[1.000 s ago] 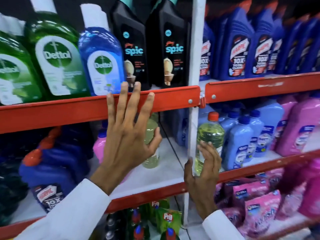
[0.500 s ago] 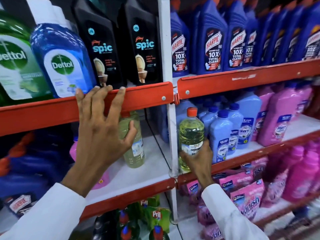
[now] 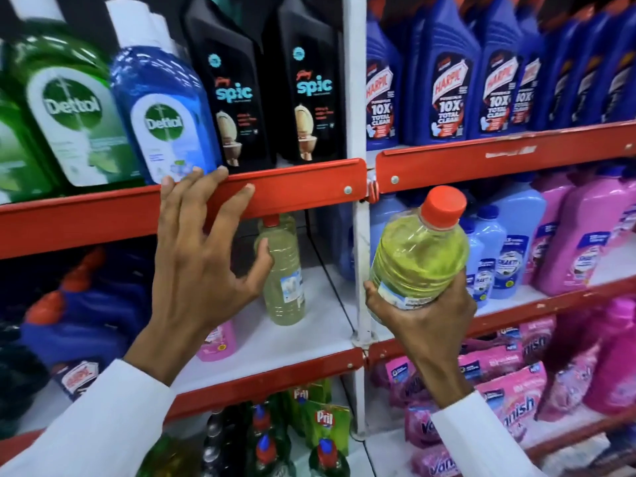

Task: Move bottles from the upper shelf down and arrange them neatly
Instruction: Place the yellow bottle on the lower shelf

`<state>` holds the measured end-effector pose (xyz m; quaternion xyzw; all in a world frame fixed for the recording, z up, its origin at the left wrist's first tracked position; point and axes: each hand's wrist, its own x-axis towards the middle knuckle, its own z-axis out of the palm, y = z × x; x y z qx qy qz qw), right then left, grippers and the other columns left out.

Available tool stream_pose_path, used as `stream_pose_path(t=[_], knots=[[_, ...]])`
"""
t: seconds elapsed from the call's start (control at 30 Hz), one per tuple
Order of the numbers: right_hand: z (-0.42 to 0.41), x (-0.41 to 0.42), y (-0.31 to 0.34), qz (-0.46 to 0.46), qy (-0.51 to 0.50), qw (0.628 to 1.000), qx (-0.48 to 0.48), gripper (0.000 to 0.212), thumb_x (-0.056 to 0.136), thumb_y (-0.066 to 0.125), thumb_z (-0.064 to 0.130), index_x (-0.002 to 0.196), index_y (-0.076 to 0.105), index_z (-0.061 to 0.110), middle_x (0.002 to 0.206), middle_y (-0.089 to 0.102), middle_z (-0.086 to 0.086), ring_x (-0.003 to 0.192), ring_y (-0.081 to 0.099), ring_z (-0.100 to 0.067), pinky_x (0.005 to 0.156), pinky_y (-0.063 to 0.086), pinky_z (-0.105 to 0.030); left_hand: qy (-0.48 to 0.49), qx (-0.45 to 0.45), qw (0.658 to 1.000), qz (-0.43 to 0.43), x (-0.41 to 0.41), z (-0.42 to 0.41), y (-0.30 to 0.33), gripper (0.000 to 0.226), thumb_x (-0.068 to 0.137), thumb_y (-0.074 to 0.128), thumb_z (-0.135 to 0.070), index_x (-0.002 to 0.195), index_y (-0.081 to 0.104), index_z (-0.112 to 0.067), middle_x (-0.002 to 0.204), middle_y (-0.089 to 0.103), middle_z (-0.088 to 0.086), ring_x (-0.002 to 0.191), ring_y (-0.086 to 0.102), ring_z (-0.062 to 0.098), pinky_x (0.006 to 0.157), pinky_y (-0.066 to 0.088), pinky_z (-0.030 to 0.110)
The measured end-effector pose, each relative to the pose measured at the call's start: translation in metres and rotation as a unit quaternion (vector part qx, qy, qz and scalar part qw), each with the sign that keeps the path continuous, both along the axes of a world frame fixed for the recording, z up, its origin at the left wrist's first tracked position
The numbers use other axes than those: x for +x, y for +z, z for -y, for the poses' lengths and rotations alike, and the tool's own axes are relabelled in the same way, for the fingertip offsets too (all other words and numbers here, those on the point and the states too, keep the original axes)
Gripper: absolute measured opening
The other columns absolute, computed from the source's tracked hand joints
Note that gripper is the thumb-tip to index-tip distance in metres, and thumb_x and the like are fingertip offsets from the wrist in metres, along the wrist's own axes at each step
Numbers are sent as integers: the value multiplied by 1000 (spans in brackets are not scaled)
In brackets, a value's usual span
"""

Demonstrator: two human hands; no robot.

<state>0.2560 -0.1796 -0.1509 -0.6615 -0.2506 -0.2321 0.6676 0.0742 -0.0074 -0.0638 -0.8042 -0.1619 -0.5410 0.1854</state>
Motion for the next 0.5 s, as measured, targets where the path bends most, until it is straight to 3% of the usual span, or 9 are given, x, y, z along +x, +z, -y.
stream_pose_path(t=[0.1,0.23,0.43,0.5], knots=[[-5,-27,4,10,40,999,-10,91,45,85,57,119,58,11,97,74,-3,83,72,-21,74,59,-33,35,32,998,42,-25,-12,-4,47,87,66,-33,128,66,-10,135,59,24,130,52,44,118,32,64],[-38,-54,-4,-12,115,993,-35,87,42,91,49,115,58,18,93,76,0,79,74,-19,68,61,-39,83,16,995,57,-56,-30,-3,50,89,62,-39,132,61,-14,136,57,21,130,50,42,121,28,58],[-92,-65,-22,-16,176,980,-91,78,44,94,37,111,56,23,92,69,9,78,67,-11,66,47,-4,122,-16,992,16,-84,-45,-2,61,87,63,-39,142,52,-15,142,54,18,135,48,38,124,23,59],[-106,-63,-31,-23,169,979,-116,80,43,95,35,112,57,19,95,72,4,77,67,-13,65,46,-7,123,-25,992,2,-91,-48,0,63,87,64,-37,144,50,-16,142,52,17,136,47,38,125,23,60]])
